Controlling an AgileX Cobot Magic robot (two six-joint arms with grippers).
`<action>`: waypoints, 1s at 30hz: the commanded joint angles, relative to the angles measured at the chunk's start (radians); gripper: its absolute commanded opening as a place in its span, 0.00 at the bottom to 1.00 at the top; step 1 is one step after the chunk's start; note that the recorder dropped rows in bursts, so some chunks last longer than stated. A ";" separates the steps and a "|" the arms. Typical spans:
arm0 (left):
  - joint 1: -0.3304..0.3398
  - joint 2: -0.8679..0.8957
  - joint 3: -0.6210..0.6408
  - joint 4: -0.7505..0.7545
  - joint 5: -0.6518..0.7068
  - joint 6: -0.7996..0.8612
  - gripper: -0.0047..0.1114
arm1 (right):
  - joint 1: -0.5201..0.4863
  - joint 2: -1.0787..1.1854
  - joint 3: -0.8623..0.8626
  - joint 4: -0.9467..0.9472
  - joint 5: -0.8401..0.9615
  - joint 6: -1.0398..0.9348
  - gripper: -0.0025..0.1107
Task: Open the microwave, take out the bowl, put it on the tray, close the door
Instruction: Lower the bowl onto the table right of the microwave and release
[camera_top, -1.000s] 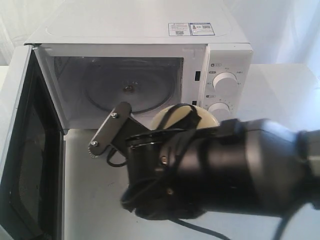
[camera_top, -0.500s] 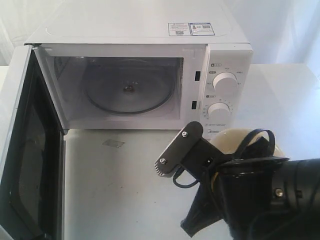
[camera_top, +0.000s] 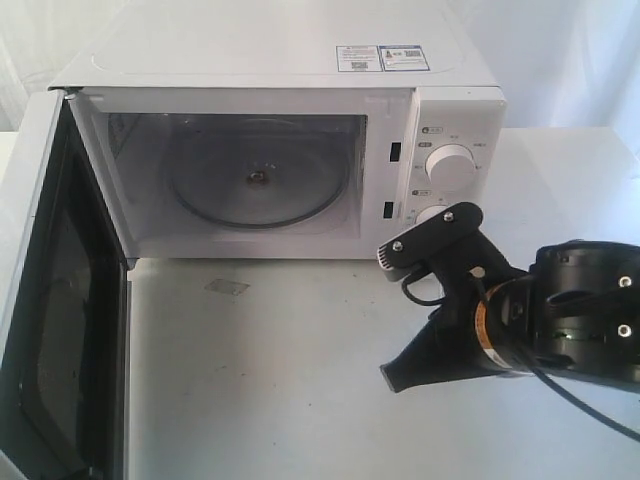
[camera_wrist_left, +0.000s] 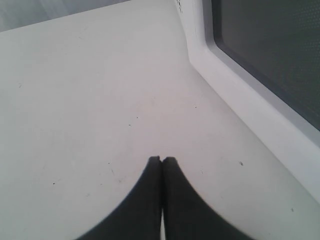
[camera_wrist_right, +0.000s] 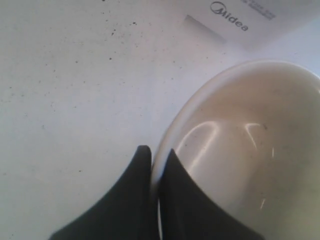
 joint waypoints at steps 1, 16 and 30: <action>-0.001 -0.004 0.004 -0.008 0.002 -0.005 0.04 | -0.038 -0.011 0.004 0.000 -0.031 -0.015 0.02; -0.001 -0.004 0.004 -0.008 0.002 -0.005 0.04 | -0.038 0.059 0.001 -0.004 -0.031 -0.023 0.02; -0.001 -0.004 0.004 -0.008 0.002 -0.005 0.04 | -0.036 0.061 0.001 -0.045 -0.033 -0.023 0.02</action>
